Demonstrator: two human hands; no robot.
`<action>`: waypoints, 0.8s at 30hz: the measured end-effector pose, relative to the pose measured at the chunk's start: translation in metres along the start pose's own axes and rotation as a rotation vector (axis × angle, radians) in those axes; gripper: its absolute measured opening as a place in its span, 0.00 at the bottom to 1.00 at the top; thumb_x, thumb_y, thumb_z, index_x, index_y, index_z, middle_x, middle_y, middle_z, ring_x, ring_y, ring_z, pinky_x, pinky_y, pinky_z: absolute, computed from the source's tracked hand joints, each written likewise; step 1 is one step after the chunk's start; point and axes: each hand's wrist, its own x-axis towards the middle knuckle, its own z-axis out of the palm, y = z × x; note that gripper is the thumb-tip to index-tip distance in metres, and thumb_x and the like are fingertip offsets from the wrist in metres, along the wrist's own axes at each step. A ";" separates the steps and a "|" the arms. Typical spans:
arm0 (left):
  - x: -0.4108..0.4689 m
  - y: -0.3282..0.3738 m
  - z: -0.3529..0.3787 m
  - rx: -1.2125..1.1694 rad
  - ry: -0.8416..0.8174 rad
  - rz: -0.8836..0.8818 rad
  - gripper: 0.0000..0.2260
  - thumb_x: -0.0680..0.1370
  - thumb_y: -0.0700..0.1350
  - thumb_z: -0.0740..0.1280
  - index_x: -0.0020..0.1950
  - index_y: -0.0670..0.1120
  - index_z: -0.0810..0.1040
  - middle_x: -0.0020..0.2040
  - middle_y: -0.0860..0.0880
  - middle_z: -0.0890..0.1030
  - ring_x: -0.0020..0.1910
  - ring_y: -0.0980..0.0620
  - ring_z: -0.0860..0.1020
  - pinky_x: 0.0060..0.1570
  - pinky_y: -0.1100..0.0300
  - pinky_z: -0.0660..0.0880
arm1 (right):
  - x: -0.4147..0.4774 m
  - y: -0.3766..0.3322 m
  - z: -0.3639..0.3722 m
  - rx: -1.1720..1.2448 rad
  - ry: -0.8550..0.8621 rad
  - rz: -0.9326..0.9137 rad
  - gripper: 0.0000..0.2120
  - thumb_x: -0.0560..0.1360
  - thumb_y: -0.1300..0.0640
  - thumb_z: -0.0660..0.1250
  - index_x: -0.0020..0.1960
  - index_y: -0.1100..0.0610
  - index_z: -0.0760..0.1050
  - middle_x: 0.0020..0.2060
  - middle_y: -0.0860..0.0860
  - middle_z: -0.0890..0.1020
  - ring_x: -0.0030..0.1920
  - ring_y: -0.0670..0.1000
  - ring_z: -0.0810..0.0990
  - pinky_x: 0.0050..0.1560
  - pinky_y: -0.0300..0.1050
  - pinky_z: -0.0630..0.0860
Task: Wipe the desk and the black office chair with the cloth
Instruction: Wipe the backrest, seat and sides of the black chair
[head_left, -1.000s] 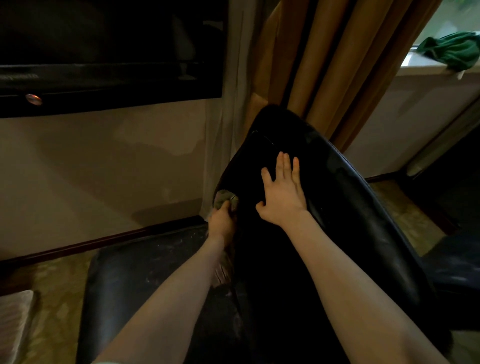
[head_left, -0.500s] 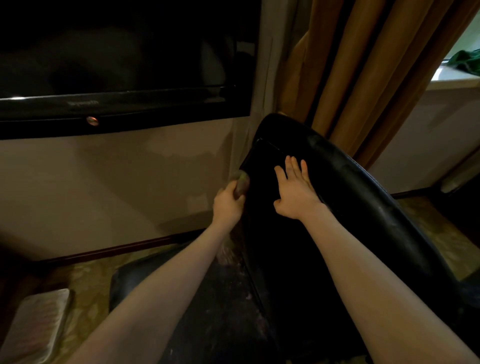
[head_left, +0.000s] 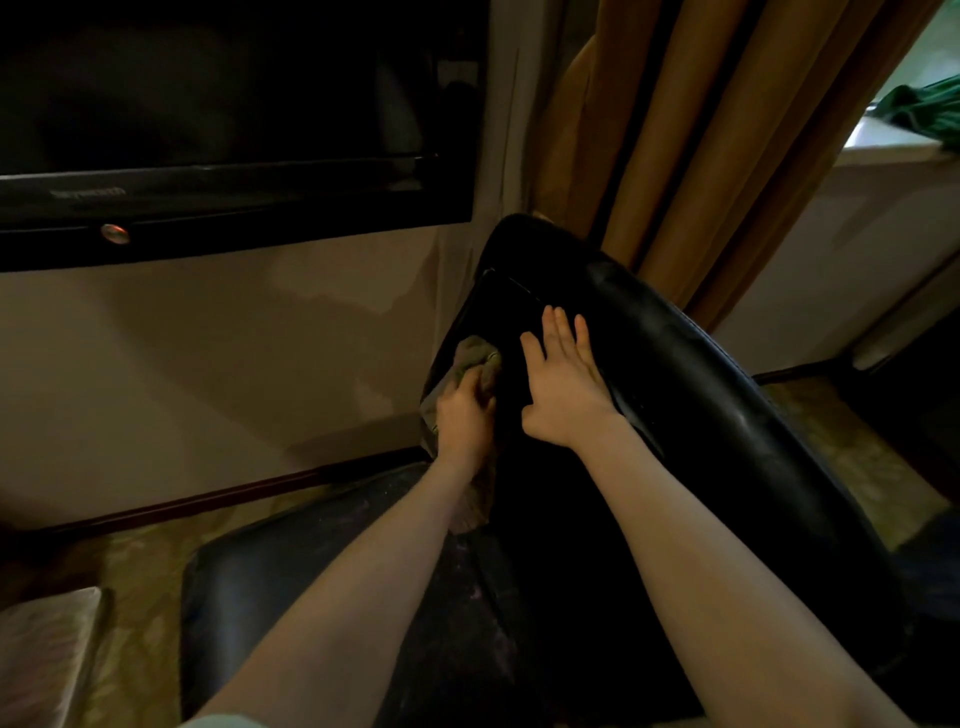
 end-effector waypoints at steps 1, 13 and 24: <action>-0.003 -0.011 0.000 0.049 -0.054 -0.084 0.17 0.77 0.38 0.62 0.66 0.40 0.72 0.60 0.37 0.77 0.57 0.38 0.75 0.53 0.51 0.71 | 0.000 0.000 0.000 -0.005 -0.002 -0.001 0.44 0.70 0.51 0.66 0.76 0.61 0.45 0.74 0.66 0.40 0.75 0.61 0.36 0.71 0.53 0.30; -0.041 -0.056 -0.045 0.195 -0.392 -0.395 0.15 0.80 0.48 0.61 0.65 0.44 0.74 0.59 0.42 0.78 0.57 0.41 0.76 0.47 0.57 0.71 | -0.003 0.000 -0.003 0.014 -0.024 -0.032 0.44 0.70 0.53 0.67 0.77 0.59 0.45 0.74 0.66 0.38 0.74 0.61 0.34 0.71 0.53 0.30; -0.065 -0.013 -0.091 -0.334 -0.090 -0.516 0.13 0.76 0.42 0.65 0.61 0.44 0.76 0.55 0.44 0.79 0.55 0.44 0.76 0.54 0.56 0.72 | -0.087 -0.075 0.038 0.287 0.004 -0.029 0.31 0.78 0.53 0.58 0.77 0.57 0.49 0.75 0.60 0.38 0.76 0.57 0.37 0.73 0.51 0.36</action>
